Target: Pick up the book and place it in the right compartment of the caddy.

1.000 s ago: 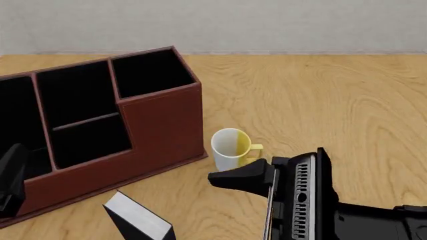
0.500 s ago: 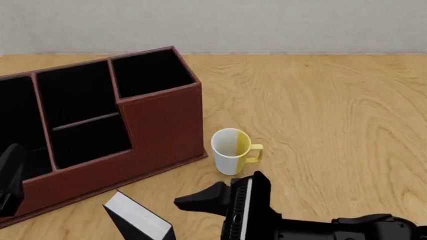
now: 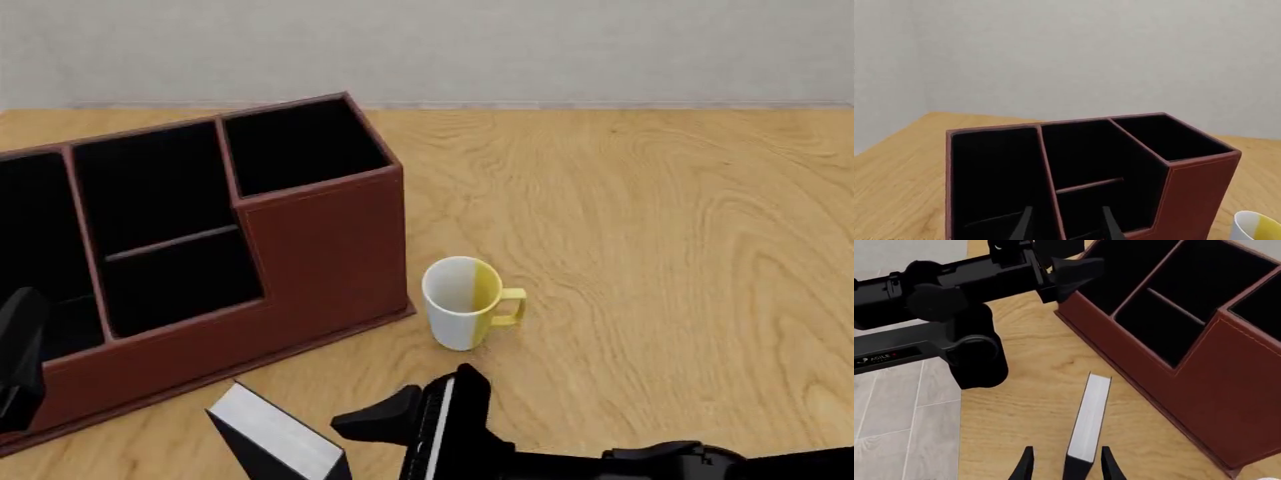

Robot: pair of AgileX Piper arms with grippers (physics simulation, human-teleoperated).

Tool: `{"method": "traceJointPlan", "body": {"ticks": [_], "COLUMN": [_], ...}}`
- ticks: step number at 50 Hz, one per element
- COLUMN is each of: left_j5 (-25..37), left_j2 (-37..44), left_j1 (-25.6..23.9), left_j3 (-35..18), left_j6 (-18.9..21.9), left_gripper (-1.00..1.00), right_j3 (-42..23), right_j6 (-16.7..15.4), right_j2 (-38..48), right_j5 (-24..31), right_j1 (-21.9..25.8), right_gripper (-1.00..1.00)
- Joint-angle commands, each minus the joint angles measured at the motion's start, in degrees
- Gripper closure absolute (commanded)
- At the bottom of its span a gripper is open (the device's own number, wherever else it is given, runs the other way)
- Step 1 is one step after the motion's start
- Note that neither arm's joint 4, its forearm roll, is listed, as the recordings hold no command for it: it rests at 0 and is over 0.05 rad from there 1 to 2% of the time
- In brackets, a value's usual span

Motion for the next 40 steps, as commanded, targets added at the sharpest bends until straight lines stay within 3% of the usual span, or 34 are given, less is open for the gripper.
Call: {"method": "traceJointPlan", "body": {"ticks": [1,40], "left_j5": [0.1,0.6], "left_j2": [0.0,0.0], "left_j1": [0.3,0.4], "left_j3": [0.0,0.0], "left_j6": [0.0,0.2], "left_gripper": [-1.0,-1.0], "right_j3": [-0.2,0.8], "right_j6": [1.2,3.4], "right_j2": [3.4,8.1], "right_j5": [-2.2,-6.2], "right_j1": [0.1,-1.4], "right_gripper": [-1.0,-1.0]}}
